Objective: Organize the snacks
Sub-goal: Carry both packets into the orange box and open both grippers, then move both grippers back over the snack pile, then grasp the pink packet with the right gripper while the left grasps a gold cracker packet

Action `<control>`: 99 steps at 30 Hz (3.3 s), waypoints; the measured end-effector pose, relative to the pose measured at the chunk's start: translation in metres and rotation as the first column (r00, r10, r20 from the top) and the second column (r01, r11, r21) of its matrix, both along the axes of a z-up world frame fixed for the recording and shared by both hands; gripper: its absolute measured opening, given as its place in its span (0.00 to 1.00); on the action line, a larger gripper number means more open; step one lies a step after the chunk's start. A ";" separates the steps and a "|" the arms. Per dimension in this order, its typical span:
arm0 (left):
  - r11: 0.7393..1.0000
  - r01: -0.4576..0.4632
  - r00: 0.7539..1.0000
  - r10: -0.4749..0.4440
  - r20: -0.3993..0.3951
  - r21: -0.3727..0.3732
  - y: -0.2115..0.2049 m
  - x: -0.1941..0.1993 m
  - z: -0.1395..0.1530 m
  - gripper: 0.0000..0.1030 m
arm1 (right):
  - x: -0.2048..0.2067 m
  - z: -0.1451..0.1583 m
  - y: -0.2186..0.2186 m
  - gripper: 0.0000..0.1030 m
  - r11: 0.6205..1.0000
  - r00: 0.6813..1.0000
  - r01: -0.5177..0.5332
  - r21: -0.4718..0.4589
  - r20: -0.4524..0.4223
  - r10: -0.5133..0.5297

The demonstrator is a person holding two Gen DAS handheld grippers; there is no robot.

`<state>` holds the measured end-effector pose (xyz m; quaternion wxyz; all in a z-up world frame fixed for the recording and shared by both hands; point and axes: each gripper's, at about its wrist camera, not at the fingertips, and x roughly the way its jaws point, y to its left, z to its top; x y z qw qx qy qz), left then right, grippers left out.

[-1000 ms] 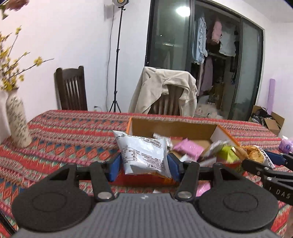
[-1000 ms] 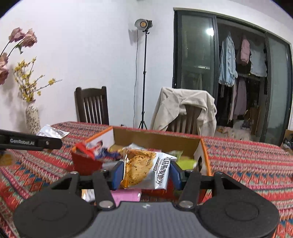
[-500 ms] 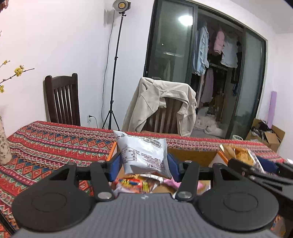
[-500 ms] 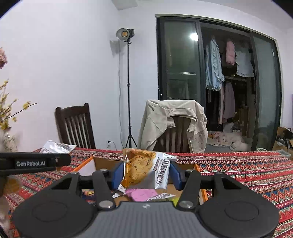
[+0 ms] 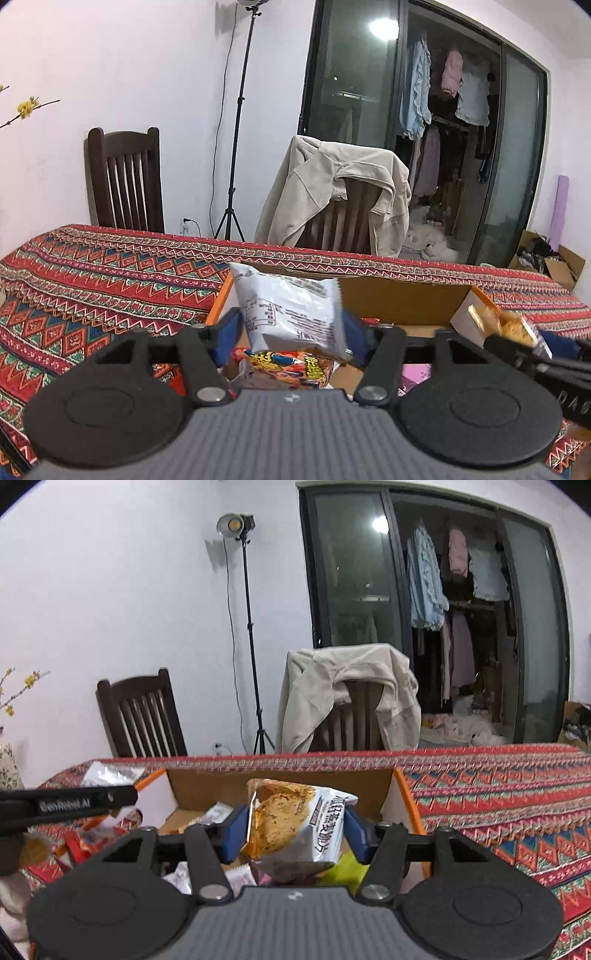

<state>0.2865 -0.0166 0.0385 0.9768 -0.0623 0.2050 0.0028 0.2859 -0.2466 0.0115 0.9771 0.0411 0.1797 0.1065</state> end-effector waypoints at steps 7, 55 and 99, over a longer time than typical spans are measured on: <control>0.999 -0.030 0.999 0.031 0.040 -0.017 0.004 -0.008 0.001 1.00 | 0.002 -0.005 -0.004 0.96 0.999 0.999 -0.012 0.042 -0.039 0.013; 1.000 -0.023 1.000 0.023 -0.001 0.017 0.043 -0.124 0.027 1.00 | -0.122 0.023 0.003 1.00 0.996 0.996 -0.082 -0.041 -0.022 0.081; 0.993 -0.096 0.987 0.087 -0.136 -0.061 0.083 -0.133 -0.041 1.00 | -0.065 -0.066 0.073 1.00 0.974 0.937 -0.177 -0.142 -0.328 0.122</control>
